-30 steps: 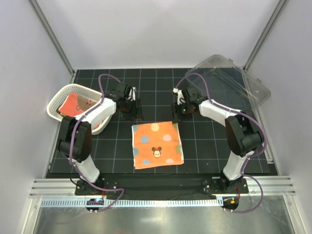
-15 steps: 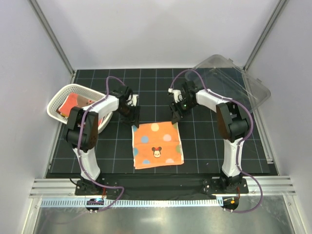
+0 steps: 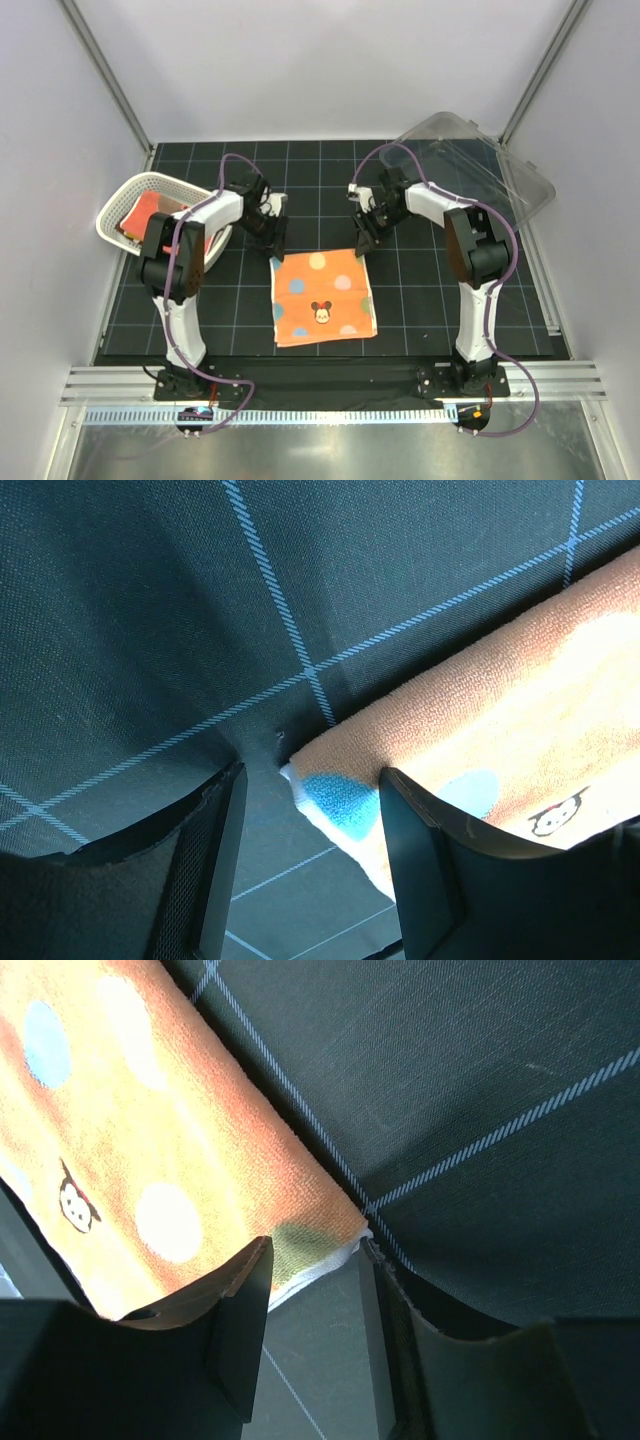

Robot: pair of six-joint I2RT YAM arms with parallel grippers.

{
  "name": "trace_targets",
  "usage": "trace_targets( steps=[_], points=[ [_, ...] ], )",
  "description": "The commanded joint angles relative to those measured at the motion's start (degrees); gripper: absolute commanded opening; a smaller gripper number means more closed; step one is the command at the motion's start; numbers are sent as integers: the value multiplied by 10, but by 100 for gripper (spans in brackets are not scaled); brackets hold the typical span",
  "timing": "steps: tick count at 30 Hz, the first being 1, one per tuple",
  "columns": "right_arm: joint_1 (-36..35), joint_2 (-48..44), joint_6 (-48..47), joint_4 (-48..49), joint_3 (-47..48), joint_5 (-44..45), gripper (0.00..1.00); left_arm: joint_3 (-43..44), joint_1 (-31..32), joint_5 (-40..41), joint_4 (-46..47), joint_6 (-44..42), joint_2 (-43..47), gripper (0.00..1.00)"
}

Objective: Fold and stack the towels
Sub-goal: Fold the towel

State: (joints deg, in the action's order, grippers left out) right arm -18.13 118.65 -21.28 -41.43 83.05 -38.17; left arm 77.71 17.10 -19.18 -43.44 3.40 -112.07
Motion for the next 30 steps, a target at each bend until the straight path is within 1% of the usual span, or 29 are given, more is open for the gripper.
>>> trace_targets(
  steps=[1,4,6,7,9,10,11,12,13,14,16,17,18,19,20,21,22,23,24,25,26,27,29,30],
  points=[
    [2,-4,-1,21,17,-13,45,12,-7,-28,-3,-23,-9,60],
    [2,-4,4,30,18,-6,40,12,-8,-30,-2,-28,-19,59],
    [3,-2,7,35,17,-4,39,15,-8,-39,-5,-30,-26,59],
    [4,1,8,35,16,-1,39,16,-8,-43,-5,-30,-26,56],
    [4,6,6,35,17,7,34,18,-8,-51,-6,-30,-28,54],
    [4,8,8,34,19,11,31,20,-8,-56,-7,-31,-30,45],
    [4,8,9,34,18,13,25,20,-8,-64,-7,-31,-31,40],
    [4,6,11,36,18,18,21,21,-8,-66,-7,-31,-33,31],
    [4,4,15,42,15,22,15,24,-8,-68,-9,-32,-35,15],
    [3,-3,25,46,8,27,1,26,-8,-74,-11,-30,-37,9],
    [4,-16,39,63,1,39,1,36,-8,-96,-14,-26,-39,0],
    [4,-35,54,71,-9,46,1,37,-8,-103,-11,-11,-38,0],
    [3,-47,89,91,-14,54,1,38,-8,-117,-5,-2,-35,0],
    [-2,-64,114,100,-29,77,1,42,-8,-142,4,7,-26,0],
    [-6,-102,142,116,-42,117,1,42,-8,-141,8,19,-16,0],
    [-9,-132,168,154,-59,143,1,38,-6,-133,13,43,-2,0],
    [-15,-161,202,173,-102,157,1,29,-6,-119,35,54,16,0],
    [-19,-190,212,193,-124,210,1,4,-2,-108,49,69,66,0],
    [-22,-258,238,223,-144,232,1,-7,-1,-96,62,85,92,0],
    [-22,-286,256,231,-172,248,1,-19,-1,-78,81,95,124,0],
    [-23,-318,265,235,-182,274,1,-31,0,-53,87,100,176,0],
    [-23,-367,267,240,-188,275,1,-36,0,-42,99,114,206,0],
    [-26,-416,273,246,-197,277,1,-39,1,-47,107,125,271,0],
    [-27,-437,275,245,-197,276,1,-34,3,-53,109,131,286,0]
  ],
)
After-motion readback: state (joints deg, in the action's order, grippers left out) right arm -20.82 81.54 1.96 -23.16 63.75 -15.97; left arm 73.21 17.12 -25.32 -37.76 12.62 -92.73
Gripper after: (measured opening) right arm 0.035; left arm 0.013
